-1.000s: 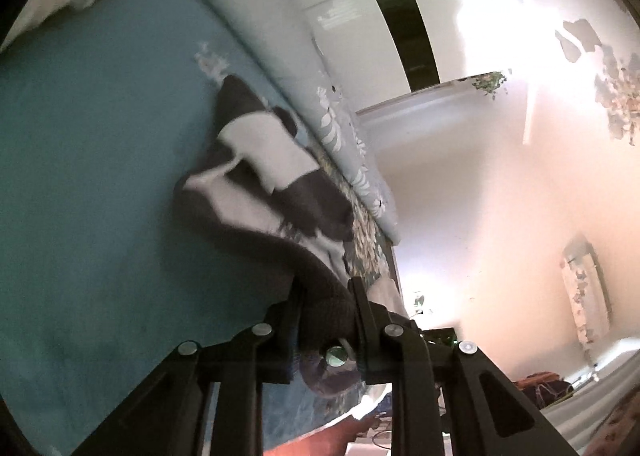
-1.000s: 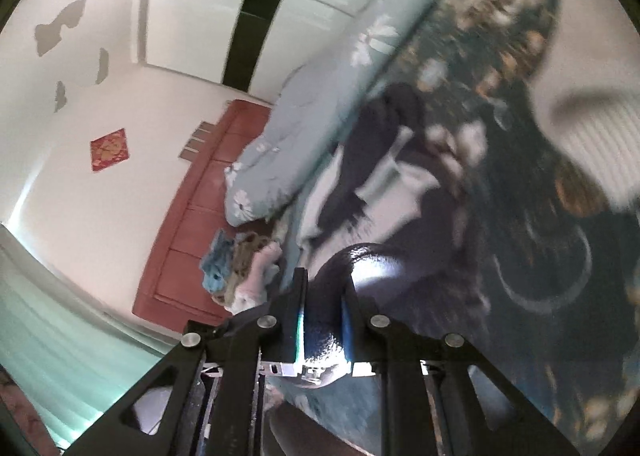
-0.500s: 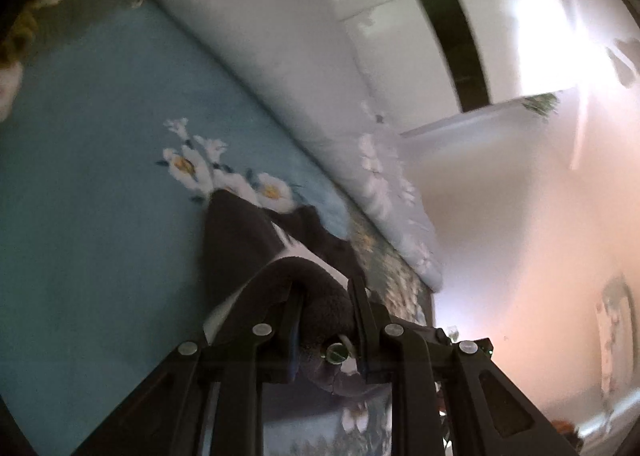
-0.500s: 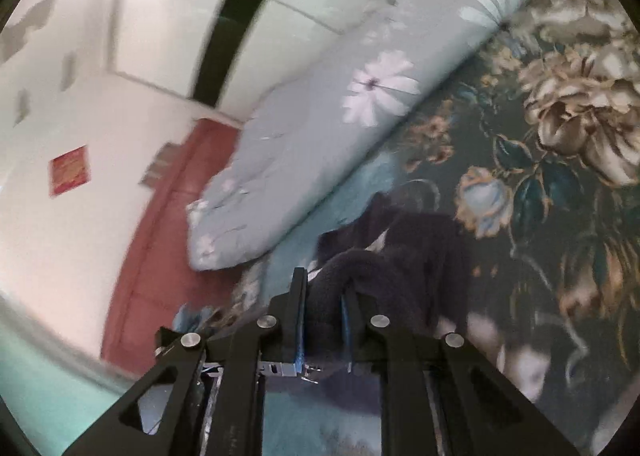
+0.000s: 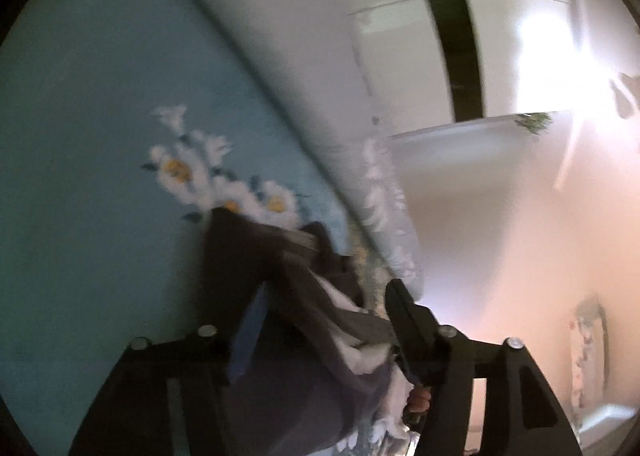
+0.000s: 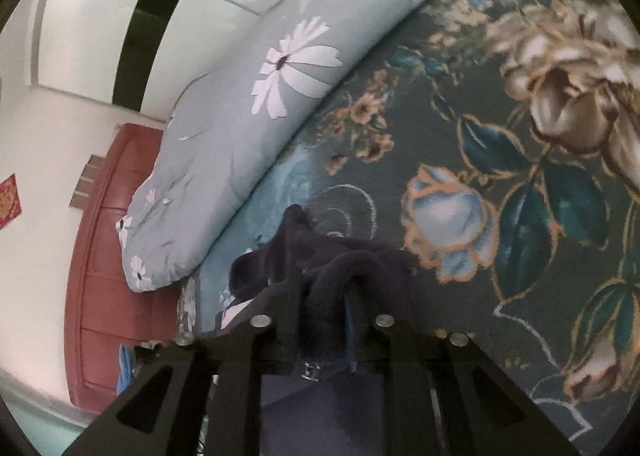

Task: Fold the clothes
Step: 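Fold the jacket over again with both grippers toward the collar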

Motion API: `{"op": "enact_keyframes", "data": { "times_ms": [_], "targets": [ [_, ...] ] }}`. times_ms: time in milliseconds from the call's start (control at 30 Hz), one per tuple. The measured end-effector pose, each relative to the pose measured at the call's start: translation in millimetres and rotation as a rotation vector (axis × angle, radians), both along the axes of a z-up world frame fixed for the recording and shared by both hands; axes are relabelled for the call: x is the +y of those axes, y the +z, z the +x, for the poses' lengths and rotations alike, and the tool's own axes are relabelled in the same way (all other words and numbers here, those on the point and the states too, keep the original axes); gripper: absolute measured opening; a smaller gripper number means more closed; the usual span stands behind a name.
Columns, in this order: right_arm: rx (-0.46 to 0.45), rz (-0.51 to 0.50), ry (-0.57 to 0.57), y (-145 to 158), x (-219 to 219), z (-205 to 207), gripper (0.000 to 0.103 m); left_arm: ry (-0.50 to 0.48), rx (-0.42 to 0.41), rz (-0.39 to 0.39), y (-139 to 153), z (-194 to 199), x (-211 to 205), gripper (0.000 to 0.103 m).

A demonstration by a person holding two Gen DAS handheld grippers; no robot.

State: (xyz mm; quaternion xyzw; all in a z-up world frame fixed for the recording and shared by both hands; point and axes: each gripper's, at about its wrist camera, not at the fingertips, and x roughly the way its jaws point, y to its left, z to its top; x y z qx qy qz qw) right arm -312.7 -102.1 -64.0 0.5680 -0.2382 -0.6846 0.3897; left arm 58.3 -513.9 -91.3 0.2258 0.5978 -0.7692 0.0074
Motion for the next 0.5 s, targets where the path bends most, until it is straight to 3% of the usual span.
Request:
{"op": "enact_keyframes", "data": {
  "times_ms": [133,267,367,500],
  "targets": [
    [0.05,0.02,0.04,14.1,1.0,11.9,0.038,-0.029,-0.109,-0.055,1.8,-9.0,12.5,0.068],
    [0.073,0.04,0.072,15.7,5.3,21.7,0.04,-0.036,-0.214,-0.07,-5.8,-19.7,17.3,0.065],
    [0.088,0.055,0.095,15.7,8.8,28.9,0.04,-0.017,-0.211,-0.056,-8.8,-17.2,19.0,0.049],
    [0.108,0.075,0.125,15.8,13.5,38.4,0.04,-0.011,-0.235,-0.108,-3.6,-14.6,18.4,0.031]
  ]
}}
